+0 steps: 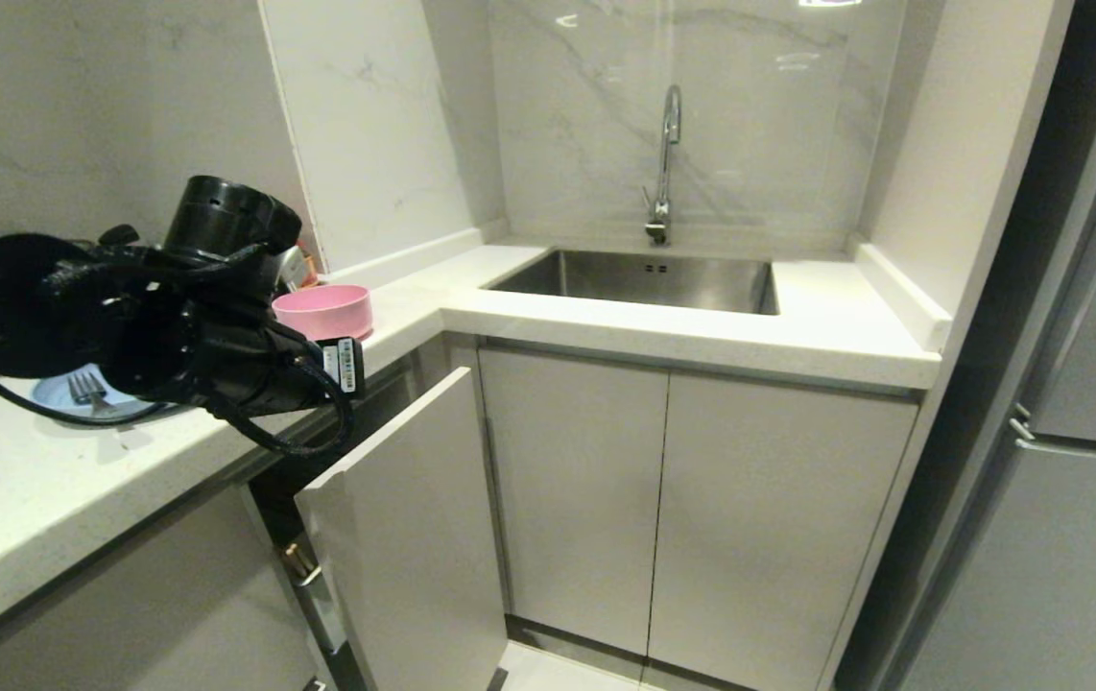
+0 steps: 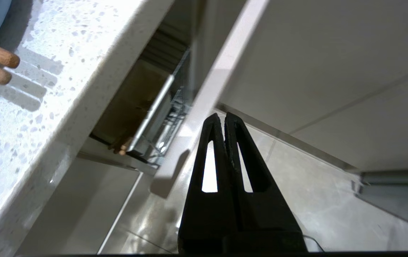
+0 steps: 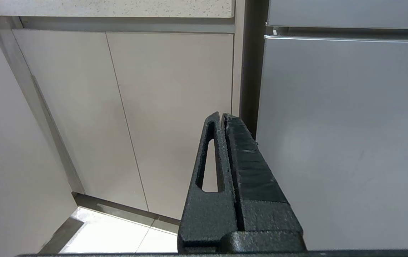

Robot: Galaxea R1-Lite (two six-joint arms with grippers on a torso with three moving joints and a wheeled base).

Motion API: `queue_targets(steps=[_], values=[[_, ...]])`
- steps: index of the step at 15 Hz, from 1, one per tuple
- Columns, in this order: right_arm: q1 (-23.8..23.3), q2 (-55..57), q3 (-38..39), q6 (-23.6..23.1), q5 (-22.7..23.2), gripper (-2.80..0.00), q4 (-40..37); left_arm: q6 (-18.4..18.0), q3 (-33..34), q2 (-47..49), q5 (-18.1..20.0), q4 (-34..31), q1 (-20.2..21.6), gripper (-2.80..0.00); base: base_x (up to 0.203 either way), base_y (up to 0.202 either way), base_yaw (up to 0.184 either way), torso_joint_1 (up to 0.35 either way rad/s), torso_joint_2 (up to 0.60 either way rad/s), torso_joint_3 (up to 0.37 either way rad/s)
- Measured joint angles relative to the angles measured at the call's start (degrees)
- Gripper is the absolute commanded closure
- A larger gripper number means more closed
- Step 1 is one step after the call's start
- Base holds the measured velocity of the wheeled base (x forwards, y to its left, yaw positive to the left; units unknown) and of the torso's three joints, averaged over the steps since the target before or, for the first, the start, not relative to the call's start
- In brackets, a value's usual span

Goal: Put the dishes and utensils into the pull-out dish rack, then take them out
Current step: Open the cupboard

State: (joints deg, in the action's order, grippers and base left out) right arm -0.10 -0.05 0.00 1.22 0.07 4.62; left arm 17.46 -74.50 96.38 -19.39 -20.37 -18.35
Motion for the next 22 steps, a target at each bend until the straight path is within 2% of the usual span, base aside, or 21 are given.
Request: queue_targets(steps=[3,7,13,22], values=[[0.00,0.00,0.00,-0.01,0.00,0.00,0.00,2.33,-1.21,3.38,-1.38,0.17,0.42,0.00,0.000,0.000,0.000,0.000,0.00,0.000],[0.00,0.00,0.00,-0.01,0.00,0.00,0.00,3.46,-2.33,7.21,-2.23,0.28,0.96,0.00,0.000,0.000,0.000,0.000,0.00,0.000],[0.00,0.00,0.00,-0.01,0.00,0.00,-0.02,3.46,-3.94,10.60,-2.89,0.22,3.17,0.00,0.000,0.000,0.000,0.000,0.00,0.000],[0.00,0.00,0.00,0.00,0.00,0.00,0.00,3.05,-4.16,14.38,-3.84,0.15,3.59,0.00,0.000,0.000,0.000,0.000,0.00,0.000]])
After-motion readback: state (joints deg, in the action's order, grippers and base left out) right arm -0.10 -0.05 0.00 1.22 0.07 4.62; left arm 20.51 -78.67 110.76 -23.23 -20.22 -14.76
